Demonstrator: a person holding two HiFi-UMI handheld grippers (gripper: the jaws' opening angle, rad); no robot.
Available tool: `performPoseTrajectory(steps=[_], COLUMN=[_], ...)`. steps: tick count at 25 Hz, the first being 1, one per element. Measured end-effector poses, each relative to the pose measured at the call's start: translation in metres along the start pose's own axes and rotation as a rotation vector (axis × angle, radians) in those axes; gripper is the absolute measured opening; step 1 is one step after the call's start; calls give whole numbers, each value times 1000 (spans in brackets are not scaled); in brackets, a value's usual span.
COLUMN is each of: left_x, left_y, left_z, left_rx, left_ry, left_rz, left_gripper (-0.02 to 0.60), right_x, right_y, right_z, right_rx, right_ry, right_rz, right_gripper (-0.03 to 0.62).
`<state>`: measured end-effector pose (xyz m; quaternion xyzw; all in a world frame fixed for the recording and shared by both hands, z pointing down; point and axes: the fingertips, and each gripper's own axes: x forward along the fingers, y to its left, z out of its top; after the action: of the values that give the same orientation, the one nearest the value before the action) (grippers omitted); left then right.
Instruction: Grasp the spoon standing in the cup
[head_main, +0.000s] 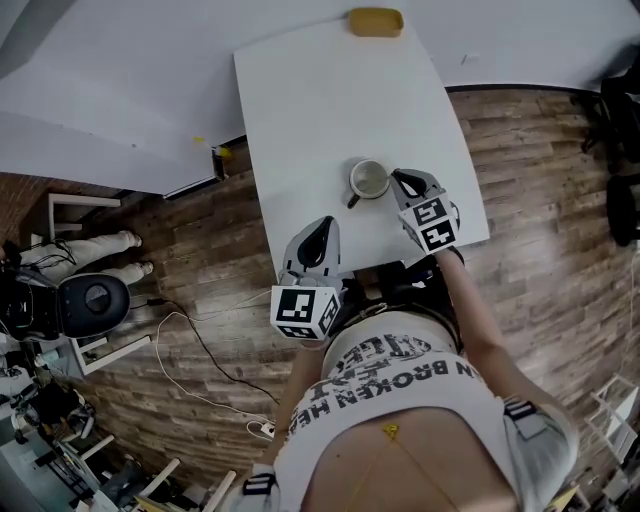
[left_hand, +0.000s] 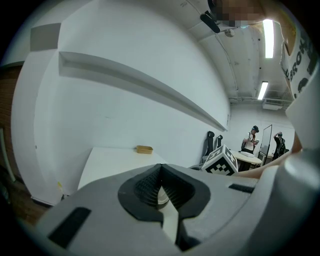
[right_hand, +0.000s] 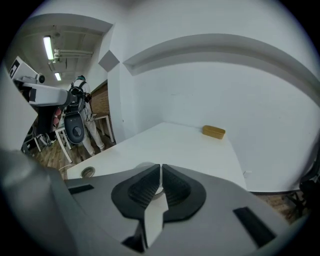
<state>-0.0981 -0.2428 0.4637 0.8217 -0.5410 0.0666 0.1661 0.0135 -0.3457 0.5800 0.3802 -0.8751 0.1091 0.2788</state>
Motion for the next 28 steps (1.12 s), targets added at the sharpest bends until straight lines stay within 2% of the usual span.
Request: performPoseTrajectory(steps=[3,6,12,18,21,26,28], left_x=[-1,-1,-1,-6,-7,-9,-10], left_y=[2,4,6,10,13,15,15], left_z=[0,0,-2,-1,-2,-6,-6], left_rx=[-2,-4,-11,-18,-21,-20,-21], left_ry=[0,1,3,3,3,3,2], left_rz=[5,11,25,46,57,66,68], left_gripper=[-9,-9,-9,-9,-9,-9,-9], right_x=[4,8,19,30,34,36,36], right_y=[-5,-8,-17,-21,-21,-18,-17], right_z=[-5,-9,-23,-34,-39,-44,-43], right_rx=[38,82,191,366,436,472,469], right_ry=[7,14,38,55,62,55,52], right_rz=[5,17,37,90,118,141,142], right_gripper=[11,111,150,150,130,55,44])
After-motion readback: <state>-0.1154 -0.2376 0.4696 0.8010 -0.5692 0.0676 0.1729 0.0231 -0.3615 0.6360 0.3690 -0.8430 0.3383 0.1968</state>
